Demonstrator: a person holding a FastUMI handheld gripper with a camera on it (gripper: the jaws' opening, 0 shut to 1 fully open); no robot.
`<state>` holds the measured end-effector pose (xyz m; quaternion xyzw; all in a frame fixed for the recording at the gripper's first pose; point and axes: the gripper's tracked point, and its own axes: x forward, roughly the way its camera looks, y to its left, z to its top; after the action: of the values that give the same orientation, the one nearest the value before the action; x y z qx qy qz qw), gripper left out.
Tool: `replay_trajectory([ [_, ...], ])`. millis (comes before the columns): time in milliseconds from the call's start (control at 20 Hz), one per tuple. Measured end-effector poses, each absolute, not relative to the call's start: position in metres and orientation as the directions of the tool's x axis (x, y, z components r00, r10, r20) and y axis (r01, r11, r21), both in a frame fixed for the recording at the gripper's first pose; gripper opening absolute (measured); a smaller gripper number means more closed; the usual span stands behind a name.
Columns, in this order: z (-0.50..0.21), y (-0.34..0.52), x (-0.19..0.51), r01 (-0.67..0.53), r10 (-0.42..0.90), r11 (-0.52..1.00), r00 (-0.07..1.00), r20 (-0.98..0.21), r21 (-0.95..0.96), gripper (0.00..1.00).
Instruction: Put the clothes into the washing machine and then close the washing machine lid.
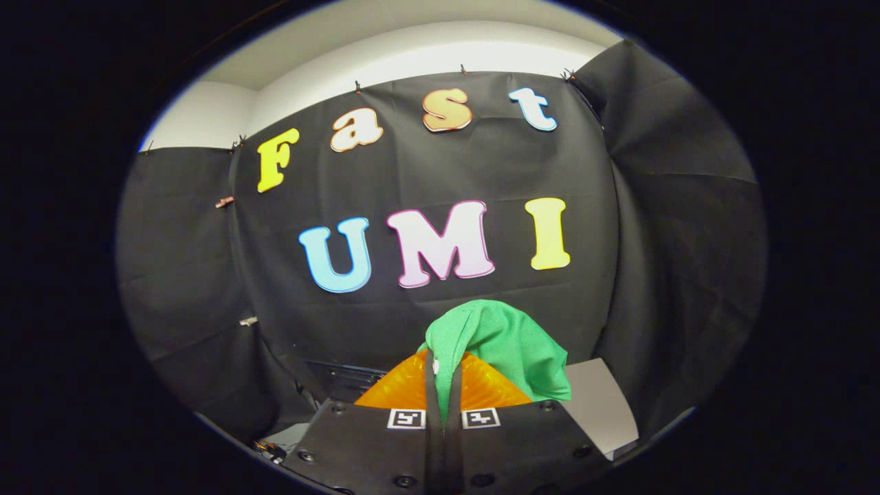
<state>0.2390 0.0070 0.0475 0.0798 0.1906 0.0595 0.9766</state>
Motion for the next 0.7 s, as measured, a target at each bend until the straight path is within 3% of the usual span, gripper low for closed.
replay_trajectory([
  [350, 0.048, 0.093, 0.243, -0.217, 0.256, 0.965, 0.901, -0.351, 0.147, 0.05],
  [700, -0.003, 0.183, 0.249, -0.341, 0.390, 0.921, 0.824, -0.411, 0.189, 0.05],
])
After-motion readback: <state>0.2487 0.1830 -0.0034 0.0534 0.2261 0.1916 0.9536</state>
